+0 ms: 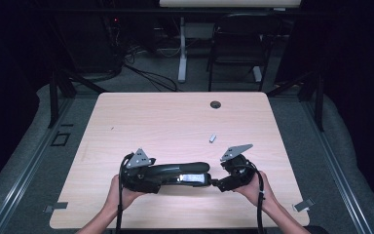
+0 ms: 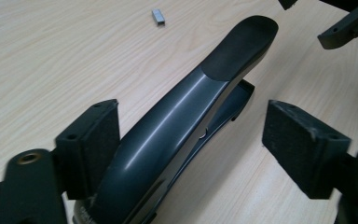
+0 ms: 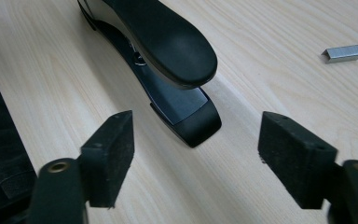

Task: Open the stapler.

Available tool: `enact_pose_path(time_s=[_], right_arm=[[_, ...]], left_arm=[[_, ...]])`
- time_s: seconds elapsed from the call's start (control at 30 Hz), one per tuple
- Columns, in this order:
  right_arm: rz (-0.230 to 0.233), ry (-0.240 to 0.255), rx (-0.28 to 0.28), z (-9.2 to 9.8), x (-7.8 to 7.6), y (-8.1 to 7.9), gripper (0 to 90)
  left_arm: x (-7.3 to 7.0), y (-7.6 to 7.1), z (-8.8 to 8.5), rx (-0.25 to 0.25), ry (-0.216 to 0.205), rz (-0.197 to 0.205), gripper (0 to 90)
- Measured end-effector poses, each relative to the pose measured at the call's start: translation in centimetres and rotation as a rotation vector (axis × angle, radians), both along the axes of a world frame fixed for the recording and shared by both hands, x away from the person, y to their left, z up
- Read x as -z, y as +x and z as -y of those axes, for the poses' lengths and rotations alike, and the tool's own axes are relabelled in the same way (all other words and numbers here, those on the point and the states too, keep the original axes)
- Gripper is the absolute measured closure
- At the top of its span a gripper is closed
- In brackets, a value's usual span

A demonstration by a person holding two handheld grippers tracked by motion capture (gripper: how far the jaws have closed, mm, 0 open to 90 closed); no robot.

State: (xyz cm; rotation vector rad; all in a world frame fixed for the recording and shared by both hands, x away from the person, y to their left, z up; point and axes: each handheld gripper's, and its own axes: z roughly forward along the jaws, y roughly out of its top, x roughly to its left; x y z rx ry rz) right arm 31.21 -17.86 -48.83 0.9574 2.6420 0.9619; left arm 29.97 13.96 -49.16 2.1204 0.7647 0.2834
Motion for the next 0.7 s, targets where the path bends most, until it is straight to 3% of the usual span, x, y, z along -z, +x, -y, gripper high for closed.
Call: enact_pose_path(time_s=[0.33,0.47,0.7], right_arm=[[0.018,-0.038,0.005,0.0,0.5,-1.1,44.0],[0.038,-0.038,-0.025,-0.4,0.6,-1.3,52.4],[0.069,-0.074,-0.101,-2.1,1.3,-2.2,70.9]], left_arm=[[-0.2,-1.3,1.7,0.037,-0.023,0.023,42.4],[0.2,-2.0,2.8,0.073,0.008,0.043,56.1],[1.3,-2.2,4.4,0.090,0.027,0.018,74.3]])
